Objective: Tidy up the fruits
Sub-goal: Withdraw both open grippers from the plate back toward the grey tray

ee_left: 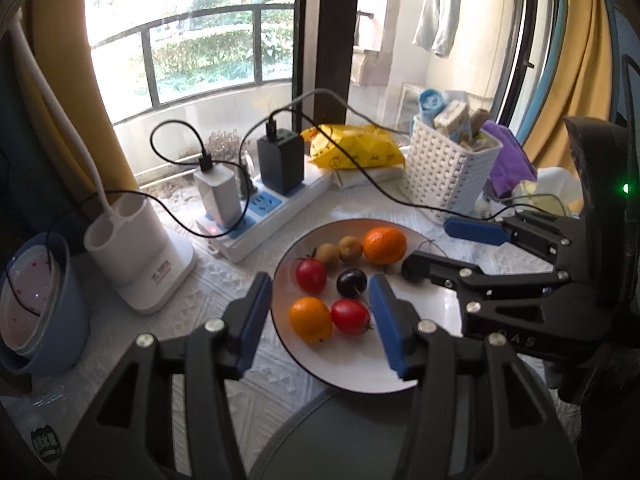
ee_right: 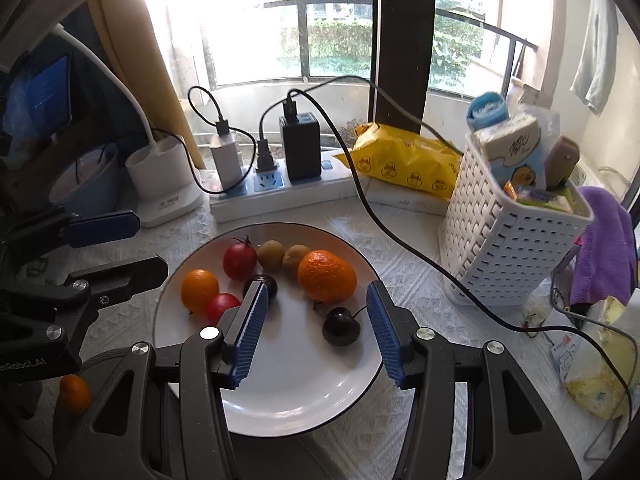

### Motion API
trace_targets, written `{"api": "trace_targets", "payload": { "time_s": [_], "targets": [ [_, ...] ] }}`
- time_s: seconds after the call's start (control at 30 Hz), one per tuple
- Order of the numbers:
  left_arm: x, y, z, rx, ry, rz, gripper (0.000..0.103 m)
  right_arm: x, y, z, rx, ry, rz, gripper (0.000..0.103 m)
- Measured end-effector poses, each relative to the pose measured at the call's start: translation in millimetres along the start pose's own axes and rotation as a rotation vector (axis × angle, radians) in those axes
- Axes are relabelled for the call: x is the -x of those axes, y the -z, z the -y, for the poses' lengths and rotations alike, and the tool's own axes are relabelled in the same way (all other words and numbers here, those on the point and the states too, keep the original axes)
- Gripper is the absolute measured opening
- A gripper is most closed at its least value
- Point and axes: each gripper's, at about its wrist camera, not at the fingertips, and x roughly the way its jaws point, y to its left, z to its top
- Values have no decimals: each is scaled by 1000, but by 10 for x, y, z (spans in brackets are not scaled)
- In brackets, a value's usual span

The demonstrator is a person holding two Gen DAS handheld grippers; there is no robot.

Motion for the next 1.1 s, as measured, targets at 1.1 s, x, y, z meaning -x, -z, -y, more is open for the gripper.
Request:
{"api": "trace_targets", "payload": {
  "time_s": [1.1],
  "targets": [
    [1275, 220, -26, 18, -10, 190, 52, 1095, 40, -624, 77, 38, 136, 54]
  ]
}}
